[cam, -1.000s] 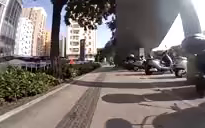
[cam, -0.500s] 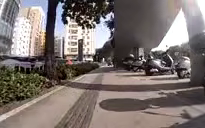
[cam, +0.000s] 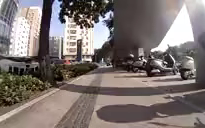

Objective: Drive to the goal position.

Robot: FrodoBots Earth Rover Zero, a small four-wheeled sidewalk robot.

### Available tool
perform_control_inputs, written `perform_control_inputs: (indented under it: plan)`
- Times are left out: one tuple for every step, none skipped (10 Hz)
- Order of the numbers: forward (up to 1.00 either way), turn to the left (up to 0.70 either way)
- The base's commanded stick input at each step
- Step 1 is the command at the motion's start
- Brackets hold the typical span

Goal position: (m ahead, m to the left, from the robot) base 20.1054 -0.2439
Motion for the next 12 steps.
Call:
perform_control_inputs:
  plan:
    - [0.45,0.00]
    - [0.45,0.00]
    - [0.45,0.00]
    - [0.45,0.00]
    - [0.45,0.00]
    - [0.45,0.00]
    - [0.45,0.00]
    - [0.45,0.00]
    - [0.45,0.00]
    - [0.45,0.00]
    - [0.45,0.00]
    - [0.45,0.00]
